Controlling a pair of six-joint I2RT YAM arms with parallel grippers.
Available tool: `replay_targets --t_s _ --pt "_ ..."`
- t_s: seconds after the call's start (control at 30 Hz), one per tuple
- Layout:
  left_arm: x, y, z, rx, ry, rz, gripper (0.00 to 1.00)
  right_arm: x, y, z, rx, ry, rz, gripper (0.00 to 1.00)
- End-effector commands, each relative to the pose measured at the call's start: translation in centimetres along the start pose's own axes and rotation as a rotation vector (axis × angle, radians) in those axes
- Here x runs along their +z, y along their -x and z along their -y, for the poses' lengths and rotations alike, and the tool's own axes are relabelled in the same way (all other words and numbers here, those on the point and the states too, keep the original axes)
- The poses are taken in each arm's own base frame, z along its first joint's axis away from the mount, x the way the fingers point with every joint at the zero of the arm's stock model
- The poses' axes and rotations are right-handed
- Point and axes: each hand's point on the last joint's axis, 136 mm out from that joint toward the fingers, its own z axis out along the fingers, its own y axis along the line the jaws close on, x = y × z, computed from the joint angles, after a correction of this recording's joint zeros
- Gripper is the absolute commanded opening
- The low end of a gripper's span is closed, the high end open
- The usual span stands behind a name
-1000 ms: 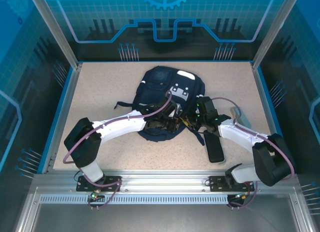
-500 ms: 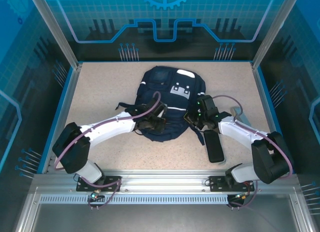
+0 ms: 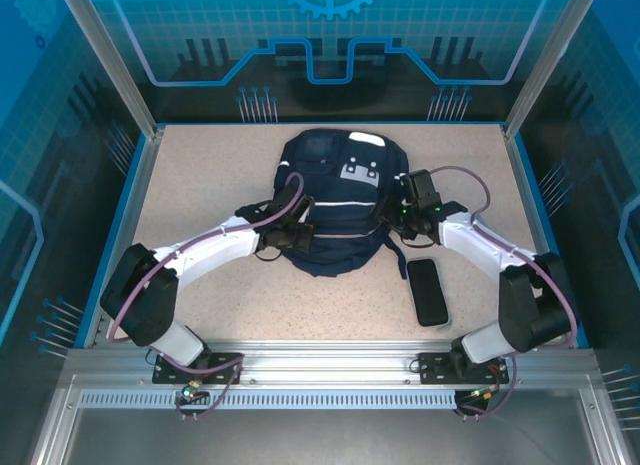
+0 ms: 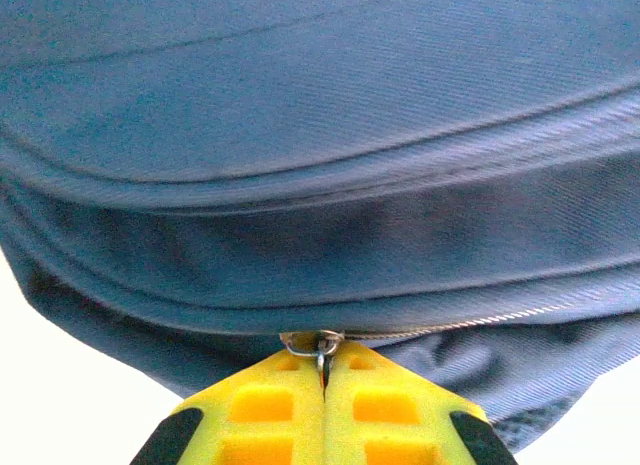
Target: Pack books, pencil case, and school supplies into a backpack
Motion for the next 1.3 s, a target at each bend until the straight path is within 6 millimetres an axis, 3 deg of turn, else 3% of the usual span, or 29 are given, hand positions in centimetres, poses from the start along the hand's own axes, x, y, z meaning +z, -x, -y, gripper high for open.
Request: replay_targets --t_s 0.0,0.13,0.27,0.43,0.7,0.87,1.0,1.13,1.27 --pt "-3.2 1.9 5.2 0.133 -0.117 0.085 0.0 -3.5 0.0 -0.6 -0.016 0.026 0.049 0.67" --pt "-3.7 1.9 9.2 0.174 -0.198 0.09 0.0 -5.6 -1.5 -0.8 0.044 0.072 0.042 0.72" --pt "-3.7 1.5 13.2 0.206 -0.298 0.062 0.0 -5.7 -3.9 -1.1 0.112 0.12 -0.029 0.72" --pt "-3.2 1.7 14.8 0.209 -0.319 0.048 0.0 -5.2 -6.4 -2.3 0.177 0.165 -0.095 0.74" --pt "-3.6 1.6 14.0 0.203 -0.292 0.061 0.0 -3.0 -7.6 -2.4 0.248 0.137 -0.14 0.73" --pt "-3.9 1.4 13.5 0.197 -0.282 0.069 0.0 -2.1 -7.4 -1.2 0.292 0.083 -0.108 0.68" --pt "-3.9 1.3 12.3 0.21 -0.226 0.07 0.0 -1.6 -6.6 -0.5 0.268 0.034 -0.065 0.5" --pt "-3.5 0.8 9.3 0.193 -0.127 0.065 0.0 -1.5 -5.2 0.8 0.209 -0.028 0.029 0.16" --pt "-2.7 -0.3 5.4 0.102 -0.045 0.042 0.0 -2.0 -4.1 2.0 0.187 -0.084 0.099 0.12"
